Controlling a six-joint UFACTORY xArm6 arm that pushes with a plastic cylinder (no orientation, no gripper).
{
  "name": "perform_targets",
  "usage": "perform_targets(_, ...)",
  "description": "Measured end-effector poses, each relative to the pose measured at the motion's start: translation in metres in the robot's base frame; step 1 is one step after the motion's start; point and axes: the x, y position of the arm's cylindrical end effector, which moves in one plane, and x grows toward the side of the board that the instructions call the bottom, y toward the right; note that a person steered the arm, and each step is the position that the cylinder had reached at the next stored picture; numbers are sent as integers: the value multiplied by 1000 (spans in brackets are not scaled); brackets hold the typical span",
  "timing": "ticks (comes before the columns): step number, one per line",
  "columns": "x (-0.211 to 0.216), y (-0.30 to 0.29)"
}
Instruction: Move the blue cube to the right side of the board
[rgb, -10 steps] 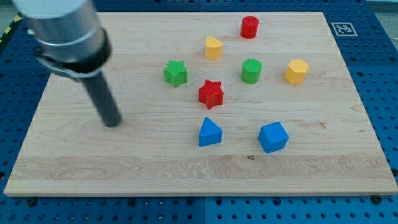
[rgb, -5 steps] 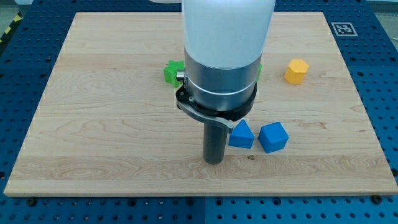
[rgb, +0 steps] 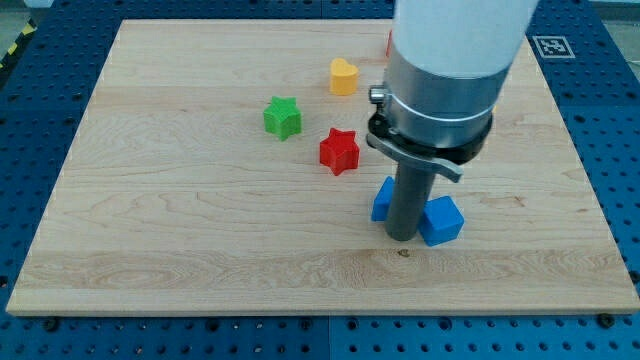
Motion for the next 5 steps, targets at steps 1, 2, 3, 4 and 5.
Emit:
perform_targets(1, -3, 17)
perform_targets(2, -5, 39)
perform_targets(3, -5, 67)
perform_targets(4, -5, 90)
perform_targets(5, -2, 88)
